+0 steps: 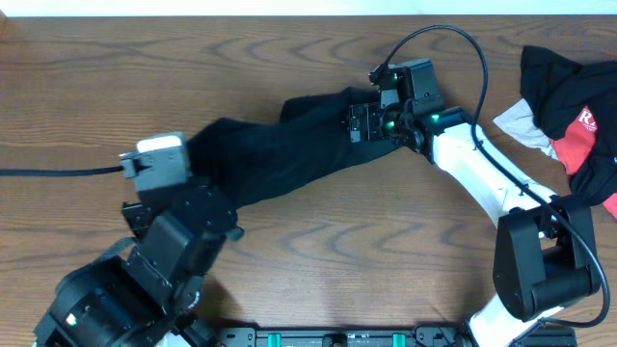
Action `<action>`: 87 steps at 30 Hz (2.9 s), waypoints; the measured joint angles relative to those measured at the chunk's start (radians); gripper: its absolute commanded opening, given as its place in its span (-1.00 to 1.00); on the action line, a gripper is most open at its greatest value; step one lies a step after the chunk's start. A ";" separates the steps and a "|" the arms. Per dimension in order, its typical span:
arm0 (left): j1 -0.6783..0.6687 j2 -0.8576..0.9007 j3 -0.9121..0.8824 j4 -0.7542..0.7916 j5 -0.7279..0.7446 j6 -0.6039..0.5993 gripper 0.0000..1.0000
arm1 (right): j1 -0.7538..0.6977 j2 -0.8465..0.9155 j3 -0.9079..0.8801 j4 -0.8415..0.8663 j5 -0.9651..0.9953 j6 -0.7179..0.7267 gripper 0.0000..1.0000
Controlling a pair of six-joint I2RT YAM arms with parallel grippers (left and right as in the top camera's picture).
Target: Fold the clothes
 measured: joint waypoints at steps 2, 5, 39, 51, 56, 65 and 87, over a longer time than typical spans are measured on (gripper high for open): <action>0.043 0.004 0.000 -0.008 -0.011 -0.012 -0.88 | 0.000 0.000 0.000 -0.007 0.000 0.003 0.99; 0.113 0.022 0.000 -0.010 -0.021 -0.023 -0.88 | 0.000 0.000 0.000 -0.020 -0.007 0.008 0.98; 0.909 0.658 0.000 0.082 0.003 -0.080 0.86 | 0.027 0.000 0.000 -0.111 -0.058 0.011 0.99; 0.907 0.587 -0.010 0.041 0.444 -0.004 0.76 | 0.156 0.000 0.000 0.038 -0.088 -0.004 0.82; 0.907 0.587 -0.100 0.095 0.540 0.024 0.61 | 0.188 0.000 0.001 0.064 -0.066 -0.005 0.47; 0.906 0.592 -0.304 0.303 0.660 0.066 -0.15 | 0.192 0.038 0.001 0.086 -0.043 0.019 -0.21; 0.906 0.818 -0.365 0.462 0.676 0.085 -0.42 | 0.093 0.091 0.069 0.008 0.076 0.042 0.24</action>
